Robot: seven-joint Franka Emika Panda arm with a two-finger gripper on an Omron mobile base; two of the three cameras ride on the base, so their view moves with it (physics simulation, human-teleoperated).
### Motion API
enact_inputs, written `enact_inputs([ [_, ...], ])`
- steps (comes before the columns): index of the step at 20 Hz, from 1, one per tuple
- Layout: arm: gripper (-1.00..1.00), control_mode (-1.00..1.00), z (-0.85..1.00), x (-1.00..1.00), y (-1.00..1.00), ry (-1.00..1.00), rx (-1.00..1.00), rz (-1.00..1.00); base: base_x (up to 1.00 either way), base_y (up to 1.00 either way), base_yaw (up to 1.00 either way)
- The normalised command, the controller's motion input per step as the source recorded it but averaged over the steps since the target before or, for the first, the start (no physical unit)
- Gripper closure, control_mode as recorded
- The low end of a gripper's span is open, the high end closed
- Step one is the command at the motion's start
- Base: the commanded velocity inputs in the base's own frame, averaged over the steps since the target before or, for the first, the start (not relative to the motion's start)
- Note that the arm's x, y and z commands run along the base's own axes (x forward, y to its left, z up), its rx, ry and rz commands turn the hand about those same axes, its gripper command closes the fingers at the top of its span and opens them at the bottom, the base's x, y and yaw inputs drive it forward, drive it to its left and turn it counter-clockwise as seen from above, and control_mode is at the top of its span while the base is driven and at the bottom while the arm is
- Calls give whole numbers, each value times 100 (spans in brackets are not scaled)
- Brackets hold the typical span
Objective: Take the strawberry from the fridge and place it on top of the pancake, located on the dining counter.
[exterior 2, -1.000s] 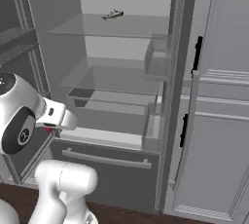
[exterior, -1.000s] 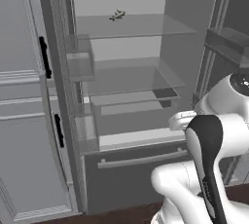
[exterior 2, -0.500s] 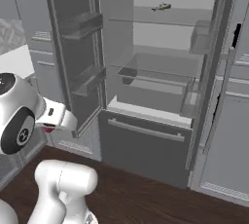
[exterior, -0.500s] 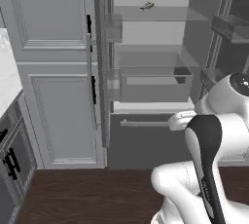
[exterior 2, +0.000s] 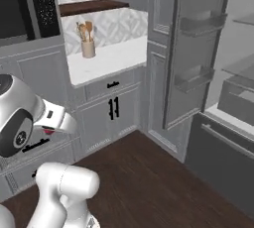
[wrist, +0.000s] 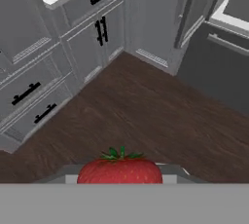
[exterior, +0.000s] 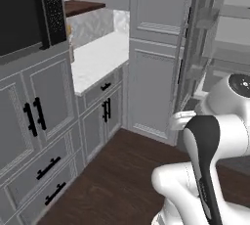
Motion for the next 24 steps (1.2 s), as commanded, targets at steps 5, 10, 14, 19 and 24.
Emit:
enact_inputs([
  [5, 100, 100, 0, 0, 0, 0, 0, 0, -73, 50, 80],
  [10, 100, 100, 0, 0, 0, 0, 0, 0, -54, 99, 81],
  [14, 100, 100, 0, 0, 0, 0, 0, 0, -15, 100, 67],
  [19, 100, 100, 0, 0, 0, 0, 0, 0, 6, 100, 40],
  [24, 100, 100, 0, 0, 0, 0, 0, 0, 60, 100, 16],
])
